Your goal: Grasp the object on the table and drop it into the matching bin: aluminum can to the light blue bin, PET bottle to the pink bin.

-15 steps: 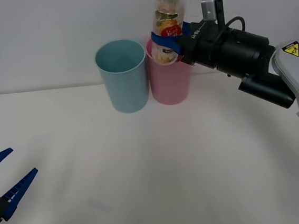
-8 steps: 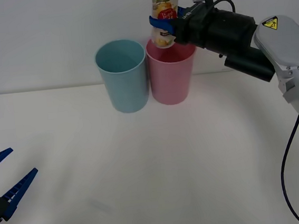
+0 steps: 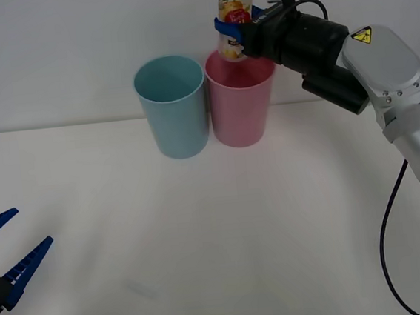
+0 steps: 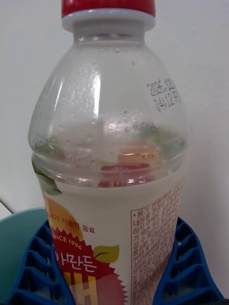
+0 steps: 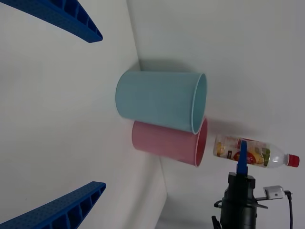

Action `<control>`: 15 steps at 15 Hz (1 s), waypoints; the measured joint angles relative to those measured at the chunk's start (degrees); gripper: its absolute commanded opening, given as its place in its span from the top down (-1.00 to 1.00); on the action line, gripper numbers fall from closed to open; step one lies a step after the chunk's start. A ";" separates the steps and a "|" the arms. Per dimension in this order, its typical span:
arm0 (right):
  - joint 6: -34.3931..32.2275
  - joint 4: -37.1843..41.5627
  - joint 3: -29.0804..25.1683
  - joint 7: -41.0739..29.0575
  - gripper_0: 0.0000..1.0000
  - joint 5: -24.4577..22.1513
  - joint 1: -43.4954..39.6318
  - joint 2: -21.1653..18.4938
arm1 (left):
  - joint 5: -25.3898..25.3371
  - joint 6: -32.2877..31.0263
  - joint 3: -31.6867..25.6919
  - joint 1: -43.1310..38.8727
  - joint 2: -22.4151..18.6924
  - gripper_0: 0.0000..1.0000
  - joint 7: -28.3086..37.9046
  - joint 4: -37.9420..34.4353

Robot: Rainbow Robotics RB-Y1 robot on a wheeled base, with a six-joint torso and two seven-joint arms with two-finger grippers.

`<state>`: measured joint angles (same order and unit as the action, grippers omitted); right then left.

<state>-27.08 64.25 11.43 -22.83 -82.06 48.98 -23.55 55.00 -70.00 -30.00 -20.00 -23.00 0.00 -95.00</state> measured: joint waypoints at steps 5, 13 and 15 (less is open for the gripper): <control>0.11 -0.03 -0.06 0.69 -1.00 -0.25 0.04 0.18 | 0.00 0.00 0.00 0.00 0.00 -1.00 0.00 0.00; -1.37 0.13 -0.95 4.55 -1.00 0.23 -0.07 0.18 | 0.00 0.00 0.00 0.00 0.00 -1.00 0.00 0.00; -2.04 2.36 -0.99 4.32 -1.00 1.22 -1.75 0.18 | 0.00 0.00 0.00 0.00 0.00 -1.00 0.00 0.00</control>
<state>-29.12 66.61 10.44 -18.52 -80.84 47.23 -23.38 55.00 -70.00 -30.00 -20.00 -23.00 0.00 -95.00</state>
